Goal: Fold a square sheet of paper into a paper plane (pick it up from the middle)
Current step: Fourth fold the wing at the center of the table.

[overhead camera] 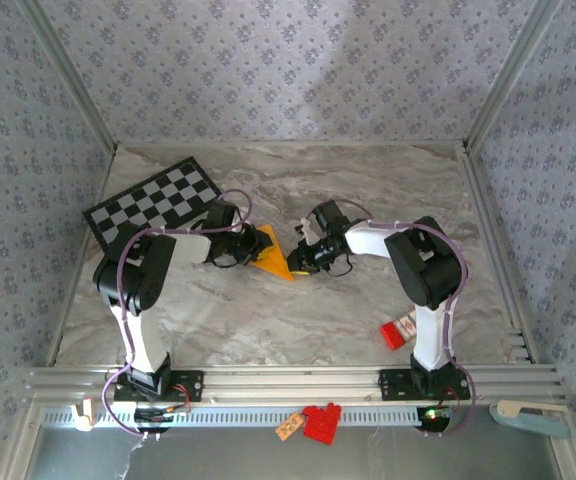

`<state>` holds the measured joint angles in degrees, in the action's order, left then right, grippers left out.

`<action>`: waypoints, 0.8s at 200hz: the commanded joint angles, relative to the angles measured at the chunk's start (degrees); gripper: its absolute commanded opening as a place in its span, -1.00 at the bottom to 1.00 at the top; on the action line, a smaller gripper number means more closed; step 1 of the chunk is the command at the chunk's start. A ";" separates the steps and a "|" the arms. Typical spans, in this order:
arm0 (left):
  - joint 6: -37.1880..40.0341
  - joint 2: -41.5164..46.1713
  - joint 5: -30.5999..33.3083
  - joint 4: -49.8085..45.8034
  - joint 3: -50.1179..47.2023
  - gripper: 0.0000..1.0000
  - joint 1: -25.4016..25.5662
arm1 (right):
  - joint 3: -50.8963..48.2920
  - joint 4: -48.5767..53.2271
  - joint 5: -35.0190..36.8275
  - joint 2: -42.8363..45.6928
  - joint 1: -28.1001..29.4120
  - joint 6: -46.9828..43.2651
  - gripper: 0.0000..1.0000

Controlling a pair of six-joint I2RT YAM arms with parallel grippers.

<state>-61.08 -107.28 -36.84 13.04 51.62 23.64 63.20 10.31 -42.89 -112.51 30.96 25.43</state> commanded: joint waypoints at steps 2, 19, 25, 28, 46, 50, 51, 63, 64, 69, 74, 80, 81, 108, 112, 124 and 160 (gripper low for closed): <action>1.05 -0.50 -0.96 -1.37 1.03 -0.64 0.18 | -0.71 2.10 -1.06 -0.49 0.42 -1.52 -0.69; 0.96 -0.56 -0.95 -1.43 1.03 -0.64 0.18 | -0.71 2.02 -0.80 -1.11 0.52 -1.53 -0.72; 1.01 -0.55 -1.00 -1.37 1.03 -0.64 0.18 | -0.71 2.06 -0.66 -1.37 0.55 -1.52 -0.73; 0.98 -0.56 -0.96 -1.43 1.03 -0.64 0.18 | -0.71 2.08 -0.62 -1.44 0.53 -1.52 -0.73; 1.06 -0.56 -0.95 -1.74 1.04 -0.64 0.18 | -0.54 2.26 -0.35 -1.99 0.67 -1.52 -0.74; 1.05 -0.62 -0.95 -1.74 1.07 -0.64 0.18 | -0.47 2.30 -0.22 -2.08 0.62 -1.59 -0.74; 1.05 -0.63 -1.00 -1.72 1.05 -0.64 0.18 | -0.46 2.37 -0.19 -2.09 0.61 -1.56 -0.74; 1.06 -0.64 -0.96 -1.88 1.15 -0.64 0.18 | -0.15 3.01 0.16 -2.38 0.68 -1.69 -0.74; 1.06 -0.64 -1.00 -1.88 1.14 -0.64 0.18 | -0.12 3.08 0.17 -2.37 0.68 -1.69 -0.74; 1.17 -0.64 -0.95 -1.96 1.14 -0.64 0.18 | -0.01 3.22 0.24 -2.37 0.68 -1.70 -0.72; 1.14 -0.63 -0.93 -2.09 1.25 -0.64 0.18 | 0.08 3.45 0.35 -2.24 0.68 -1.76 -0.69; 1.14 -0.64 -0.96 -2.14 1.38 -0.64 0.18 | 0.17 3.74 0.42 -1.88 0.61 -1.79 -0.65; 1.14 -0.60 -0.96 -2.18 1.38 -0.64 0.18 | 0.17 3.75 0.48 -1.81 0.60 -1.79 -0.65; 1.41 -0.60 -0.88 -2.71 1.65 -0.64 0.18 | -0.14 4.61 2.83 2.81 -0.10 -1.68 -0.42; 1.42 -0.61 -0.87 -2.75 1.73 -0.64 0.18 | -0.18 4.70 3.43 3.47 -0.22 -1.62 -0.39; 1.40 -0.64 -1.01 -2.82 1.73 -0.64 0.18 | -0.27 5.56 6.23 5.68 -0.50 -1.76 -0.33; 1.52 -0.43 -0.90 -3.11 1.81 -0.65 0.18 | 1.63 5.94 3.64 6.78 -0.84 -1.76 -0.40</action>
<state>-60.84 -107.28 -36.84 11.16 52.05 23.64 63.20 13.87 -38.24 -106.76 30.30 24.32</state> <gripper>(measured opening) 0.178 0.324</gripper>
